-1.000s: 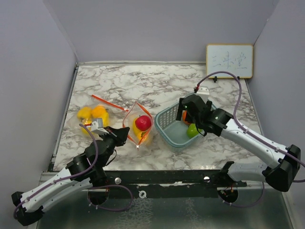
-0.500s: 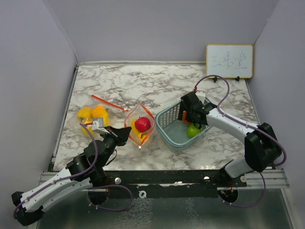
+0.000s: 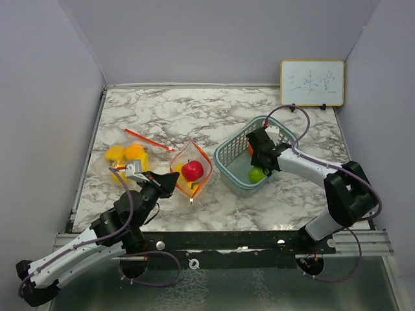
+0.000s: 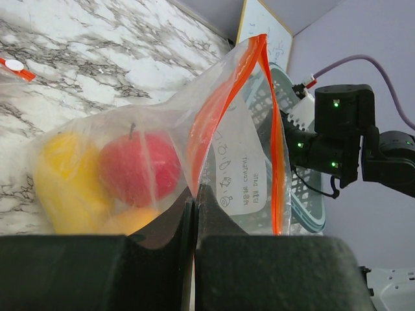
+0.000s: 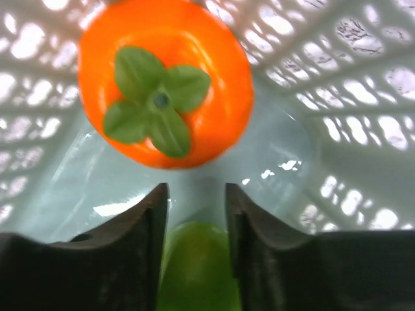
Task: Place the food in the zip-top bag and seal the zipper
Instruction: Pick up the fake fruit from the bin.
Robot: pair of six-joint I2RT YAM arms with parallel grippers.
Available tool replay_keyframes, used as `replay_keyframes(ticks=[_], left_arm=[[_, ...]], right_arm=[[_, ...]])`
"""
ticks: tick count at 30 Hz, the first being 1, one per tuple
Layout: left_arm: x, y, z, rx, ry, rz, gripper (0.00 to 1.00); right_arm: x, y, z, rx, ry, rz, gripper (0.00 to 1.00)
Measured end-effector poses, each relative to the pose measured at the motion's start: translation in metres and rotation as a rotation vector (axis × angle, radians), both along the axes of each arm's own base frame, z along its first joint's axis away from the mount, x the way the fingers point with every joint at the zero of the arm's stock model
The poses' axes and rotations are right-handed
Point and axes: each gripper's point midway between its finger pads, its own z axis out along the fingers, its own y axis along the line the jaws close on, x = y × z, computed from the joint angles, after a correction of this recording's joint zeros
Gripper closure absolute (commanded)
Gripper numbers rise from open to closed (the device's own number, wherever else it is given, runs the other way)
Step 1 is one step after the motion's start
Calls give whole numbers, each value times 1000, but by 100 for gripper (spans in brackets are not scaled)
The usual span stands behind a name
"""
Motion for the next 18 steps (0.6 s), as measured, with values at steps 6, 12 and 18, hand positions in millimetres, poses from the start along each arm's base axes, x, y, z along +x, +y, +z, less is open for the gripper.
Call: replay_keyframes(ticks=[6,12,18], left_arm=[[0,0,-1,2,1,0,100],[0,0,-1,2,1,0,100],[-1,1,-2,6,4,1,100]], right_arm=[[-13,-5,24,32,-61,54,77],[-21,16,105,186,-257,200,82],[-31,30,156,284,-368,301,20]])
